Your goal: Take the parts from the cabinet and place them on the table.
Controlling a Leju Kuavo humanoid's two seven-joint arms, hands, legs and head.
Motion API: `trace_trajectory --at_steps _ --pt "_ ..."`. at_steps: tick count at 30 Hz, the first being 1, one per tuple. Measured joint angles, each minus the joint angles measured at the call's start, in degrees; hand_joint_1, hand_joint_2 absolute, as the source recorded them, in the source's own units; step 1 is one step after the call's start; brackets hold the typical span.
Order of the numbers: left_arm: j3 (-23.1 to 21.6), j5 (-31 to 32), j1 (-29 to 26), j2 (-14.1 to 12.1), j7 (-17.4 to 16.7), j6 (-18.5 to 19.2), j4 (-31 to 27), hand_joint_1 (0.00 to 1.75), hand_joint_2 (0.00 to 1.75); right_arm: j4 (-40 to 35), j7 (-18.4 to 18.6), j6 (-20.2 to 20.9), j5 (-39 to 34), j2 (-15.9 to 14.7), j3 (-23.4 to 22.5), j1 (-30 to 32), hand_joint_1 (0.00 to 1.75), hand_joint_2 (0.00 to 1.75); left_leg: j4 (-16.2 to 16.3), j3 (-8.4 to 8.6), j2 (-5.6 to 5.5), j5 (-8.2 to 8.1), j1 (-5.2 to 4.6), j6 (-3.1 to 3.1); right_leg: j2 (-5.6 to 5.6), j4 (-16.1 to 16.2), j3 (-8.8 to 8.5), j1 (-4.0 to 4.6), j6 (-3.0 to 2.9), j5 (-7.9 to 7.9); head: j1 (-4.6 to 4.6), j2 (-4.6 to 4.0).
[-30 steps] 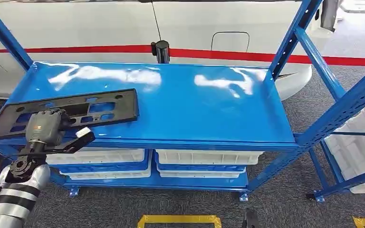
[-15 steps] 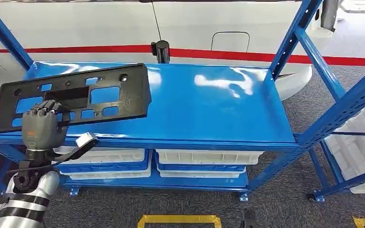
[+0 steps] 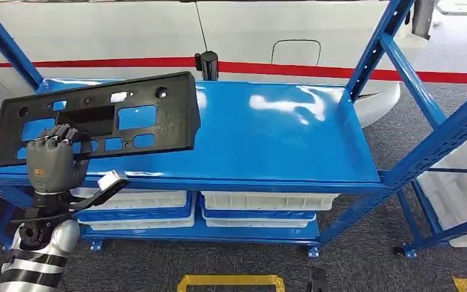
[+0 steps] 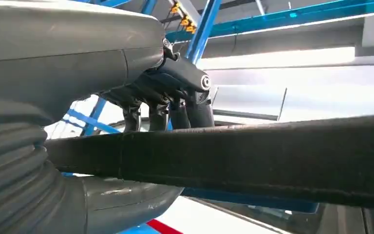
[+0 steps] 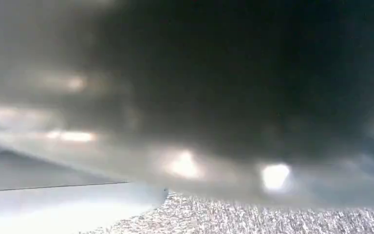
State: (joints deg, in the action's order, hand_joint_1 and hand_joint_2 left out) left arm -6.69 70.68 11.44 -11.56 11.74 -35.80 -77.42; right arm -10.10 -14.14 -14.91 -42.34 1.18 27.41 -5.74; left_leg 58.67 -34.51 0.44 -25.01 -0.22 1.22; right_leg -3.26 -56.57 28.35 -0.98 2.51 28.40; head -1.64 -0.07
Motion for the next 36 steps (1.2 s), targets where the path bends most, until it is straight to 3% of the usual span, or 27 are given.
trace_trajectory --at_steps 1,2,4,5,6,7,8,10,11,12,15,16,18,20,21,22,23,25,26,27,30,31,32,33,35,36 --pt "0.0 -0.4 0.0 0.1 0.2 0.1 -0.1 1.75 1.75 0.0 0.0 0.0 0.0 0.0 -0.2 0.0 0.00 0.00 -0.6 0.29 0.06 0.46 0.71 0.49 0.67 -0.7 0.77 -0.01 0.03 0.89 0.04 0.00" --pt "0.0 -0.6 0.2 0.1 0.3 0.1 -0.2 1.75 1.75 0.0 0.0 0.0 0.0 0.0 -0.3 0.0 0.00 0.00 -0.7 0.17 0.02 0.66 0.76 0.81 1.71 -2.8 1.64 0.05 -0.27 2.41 0.09 0.00" --pt "0.0 -1.0 0.3 0.3 0.4 0.2 -0.4 1.75 1.75 0.0 -0.1 0.0 0.1 0.0 -0.4 0.0 0.00 0.00 -0.7 -0.42 -0.14 0.99 0.79 1.02 2.81 -11.8 5.90 -0.05 -0.90 6.43 0.44 0.00" --pt "0.0 -1.0 0.2 0.5 0.5 0.3 -0.4 1.75 1.75 0.0 -0.1 0.0 0.1 0.0 -0.4 0.1 0.00 0.00 -0.7 -0.73 -0.38 1.15 0.79 0.97 2.93 -16.2 8.07 -0.06 -0.91 7.89 0.39 0.00" --pt "0.0 -1.2 0.2 0.5 0.5 0.3 -0.4 1.75 1.75 0.0 -0.1 0.0 0.1 0.0 -0.4 0.2 0.00 0.00 -0.7 -0.98 -0.56 1.39 0.79 0.83 2.95 -18.9 9.48 -0.07 -0.57 8.30 0.46 0.00" --pt "-0.1 -1.2 0.1 0.6 0.6 0.4 -0.4 1.75 1.75 0.0 -0.1 -0.1 0.1 0.0 -0.4 0.3 0.00 0.00 -0.7 -1.17 -0.78 1.58 0.86 0.65 2.95 -18.4 9.38 -0.17 -0.02 7.39 0.41 0.00" --pt "-0.1 -1.4 0.1 0.6 0.9 0.5 -0.4 1.75 1.75 0.0 -0.1 -0.1 0.1 0.0 -0.4 0.3 0.00 0.00 -0.7 -1.32 -1.02 1.78 0.97 0.35 2.95 -15.0 7.84 -0.31 0.71 5.41 0.48 0.00" --pt "-0.1 -1.6 0.1 0.6 1.0 0.6 -0.4 1.75 1.75 0.0 -0.1 -0.1 0.2 -0.2 -0.5 0.2 0.00 0.00 -0.6 -1.46 -1.47 2.18 1.27 -0.28 3.01 -4.0 2.38 -0.63 1.82 0.93 0.46 0.00" --pt "-0.1 -1.7 0.1 0.6 1.0 0.7 -0.4 1.75 1.75 0.0 -0.1 -0.1 0.2 -0.1 -0.5 0.2 0.00 0.00 -0.6 -1.70 -1.62 2.43 1.15 -0.73 3.37 -0.7 1.04 -0.77 1.56 0.92 0.59 0.00" --pt "-0.2 -1.8 0.2 0.6 1.0 0.8 -0.4 1.75 1.75 0.0 -0.1 -0.1 0.3 0.0 -0.5 0.2 0.00 0.00 -0.7 -1.93 -1.76 2.80 1.00 -1.28 3.91 -1.4 0.95 -0.02 0.55 -0.24 0.46 0.00" --pt "-0.4 -1.8 0.1 0.7 1.0 0.9 -0.4 1.75 1.75 0.0 -0.1 -0.1 0.3 0.0 -0.6 0.2 0.00 0.00 -0.9 -2.21 -2.14 3.87 1.11 -2.53 3.82 -1.5 1.83 0.03 -0.60 -0.55 0.35 0.00" --pt "-0.5 -1.8 0.1 0.7 1.0 0.9 -0.4 1.75 1.75 0.0 -0.1 -0.1 0.3 0.0 -0.7 0.2 0.00 0.00 -0.6 -2.58 -2.05 3.59 1.45 -2.77 3.59 -1.3 2.64 -0.72 -1.39 -1.06 0.39 0.00" --pt "-0.7 -1.8 0.2 0.6 1.1 1.0 -0.4 1.75 1.75 0.0 -0.1 -0.2 0.4 0.0 -0.9 0.0 0.00 0.00 4.0 -4.35 -1.05 -1.74 1.47 -2.99 3.37 -1.3 2.99 -0.43 -2.58 -1.84 0.00 0.00" --pt "-0.9 -1.8 0.0 0.7 1.2 1.0 -0.4 1.75 1.75 0.0 -0.1 -0.2 0.5 0.0 -0.9 0.1 0.00 0.00 13.5 -7.19 -0.90 -7.40 1.47 -3.36 3.11 -1.3 4.10 -0.01 -3.16 -2.57 -0.15 0.00" --pt "-1.0 -1.9 0.0 0.7 1.2 1.0 -0.4 1.75 1.75 0.0 -0.1 -0.3 0.5 0.0 -1.0 0.1 0.00 0.00 16.1 -7.69 -0.89 -8.24 1.47 -3.42 3.03 -1.4 4.55 0.09 -3.15 -2.88 -0.15 0.00" --pt "-1.1 -2.1 -0.1 0.7 1.2 1.0 -0.4 1.75 1.75 0.0 -0.1 -0.3 0.6 0.0 -1.1 0.2 0.00 0.00 16.7 -7.08 -0.88 -7.72 1.49 -3.40 2.99 -1.4 5.11 0.20 -3.07 -3.21 -0.17 0.00" --pt "-1.2 -2.1 -0.1 0.7 1.3 1.0 -0.4 1.75 1.75 0.0 -0.1 -0.4 0.7 0.0 -1.3 0.2 0.00 0.00 14.6 -5.17 -0.80 -6.20 1.49 -3.30 2.94 -1.5 5.54 0.23 -2.94 -3.51 -0.13 0.00" --pt "-1.3 -2.2 -0.1 0.7 1.5 1.0 -0.5 1.75 1.75 0.0 -0.1 -0.4 0.7 0.1 -1.3 0.2 0.00 0.00 5.2 1.45 -0.54 -2.91 1.50 -3.07 2.90 -1.7 5.99 0.21 -2.69 -3.89 -0.18 0.00" --pt "-1.4 -2.3 0.0 0.7 1.5 1.0 -0.5 1.75 1.75 0.0 -0.1 -0.4 0.8 0.1 -1.3 0.2 0.00 0.00 0.7 4.03 -0.33 -3.80 1.48 -2.91 2.85 -1.8 6.11 0.26 -2.43 -4.06 -0.17 0.00" --pt "-1.5 -2.3 0.0 0.7 1.6 1.0 -0.6 1.75 1.75 0.0 -0.1 -0.5 0.9 0.1 -1.4 0.1 0.00 0.00 -0.1 4.66 -0.50 -3.56 0.96 -2.58 2.81 -1.9 6.48 0.64 -1.97 -4.38 -0.11 0.00" --pt "-1.6 -2.5 0.0 0.7 1.8 1.0 -0.8 1.75 1.75 0.0 0.1 -0.5 0.9 0.2 -1.4 0.2 0.00 0.00 0.1 3.66 -0.68 -2.91 0.47 -1.59 2.77 -1.6 6.71 0.33 -0.64 -5.42 -0.11 0.00" --pt "-1.7 -2.6 0.0 0.7 1.8 1.1 -0.9 1.75 1.75 0.0 0.1 -0.6 0.9 0.2 -1.4 0.3 0.00 0.00 -0.5 3.30 -0.57 -2.09 0.94 -0.67 2.85 -1.9 7.07 0.60 -0.41 -5.31 -0.22 0.00" --pt "-1.7 -2.8 0.2 0.8 1.9 1.2 -0.9 1.75 1.75 0.0 0.2 -0.6 0.9 0.1 -1.4 0.3 0.00 0.00 -0.5 2.76 -0.45 -1.54 0.96 -0.25 2.99 -2.8 8.11 0.40 -0.40 -3.97 -0.18 0.00" --pt "-1.7 -2.8 0.3 0.9 1.9 1.2 -1.0 1.75 1.75 0.0 0.2 -0.6 0.9 0.1 -1.4 0.3 0.00 0.00 -0.5 2.02 -0.48 -1.00 0.96 0.33 3.06 -5.4 9.25 0.41 -0.77 -1.51 0.15 0.00" --pt "-1.7 -2.9 0.3 1.0 1.9 1.3 -1.0 1.75 1.75 0.0 0.2 -0.6 0.9 0.2 -1.4 0.3 0.00 0.00 -0.5 0.28 -0.53 0.23 0.90 0.62 3.07 -14.7 12.39 0.34 -1.23 3.80 0.18 0.00" --pt "-1.7 -2.9 0.3 1.0 1.9 1.4 -1.0 1.75 1.75 0.0 0.3 -0.6 0.9 0.2 -1.5 0.4 0.00 0.00 -0.5 -0.54 -0.55 0.84 0.86 0.59 3.07 -18.1 13.26 0.34 -1.04 5.02 0.24 0.00"
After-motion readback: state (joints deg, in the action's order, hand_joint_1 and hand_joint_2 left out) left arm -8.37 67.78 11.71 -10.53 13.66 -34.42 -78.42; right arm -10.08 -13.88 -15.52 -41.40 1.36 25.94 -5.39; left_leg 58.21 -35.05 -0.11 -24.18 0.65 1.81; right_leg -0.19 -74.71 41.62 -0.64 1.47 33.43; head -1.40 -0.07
